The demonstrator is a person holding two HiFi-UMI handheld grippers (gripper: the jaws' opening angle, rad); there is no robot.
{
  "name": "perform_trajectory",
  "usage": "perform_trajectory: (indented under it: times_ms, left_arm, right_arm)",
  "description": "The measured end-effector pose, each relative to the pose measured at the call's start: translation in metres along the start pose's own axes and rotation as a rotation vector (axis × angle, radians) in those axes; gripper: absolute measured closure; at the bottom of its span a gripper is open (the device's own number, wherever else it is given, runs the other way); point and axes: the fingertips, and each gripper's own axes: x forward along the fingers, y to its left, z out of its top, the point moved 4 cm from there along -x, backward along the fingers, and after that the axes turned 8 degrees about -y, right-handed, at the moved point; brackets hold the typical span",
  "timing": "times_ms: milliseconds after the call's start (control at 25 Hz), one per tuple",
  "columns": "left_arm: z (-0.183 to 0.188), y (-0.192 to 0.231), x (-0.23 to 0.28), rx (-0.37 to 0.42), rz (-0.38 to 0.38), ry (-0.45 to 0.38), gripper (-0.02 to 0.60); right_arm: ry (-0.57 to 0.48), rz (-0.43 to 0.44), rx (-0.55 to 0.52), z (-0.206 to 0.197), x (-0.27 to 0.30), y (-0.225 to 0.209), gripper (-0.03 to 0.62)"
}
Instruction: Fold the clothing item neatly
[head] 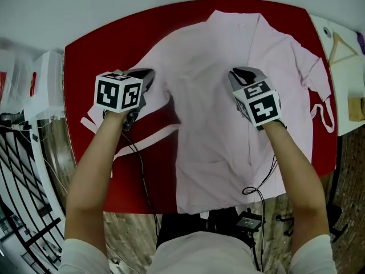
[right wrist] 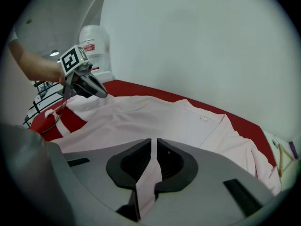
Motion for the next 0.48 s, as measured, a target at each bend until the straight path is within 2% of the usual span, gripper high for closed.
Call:
perform_trajectory:
  times_ms: [280,480]
  left_arm:
    - [-0.049,-0.071,-0.033,-0.072,-0.08,-0.023,0.574]
    - [-0.082,-0.119,-0.057,-0.163,-0.133,-0.053,0.574]
  right_arm:
    - [0.031,0.052,0.01,-0.043,-0.049,0.032,0.549]
    - [0.049,0.107,0.019,-0.069,-0.085,0.047,0.548]
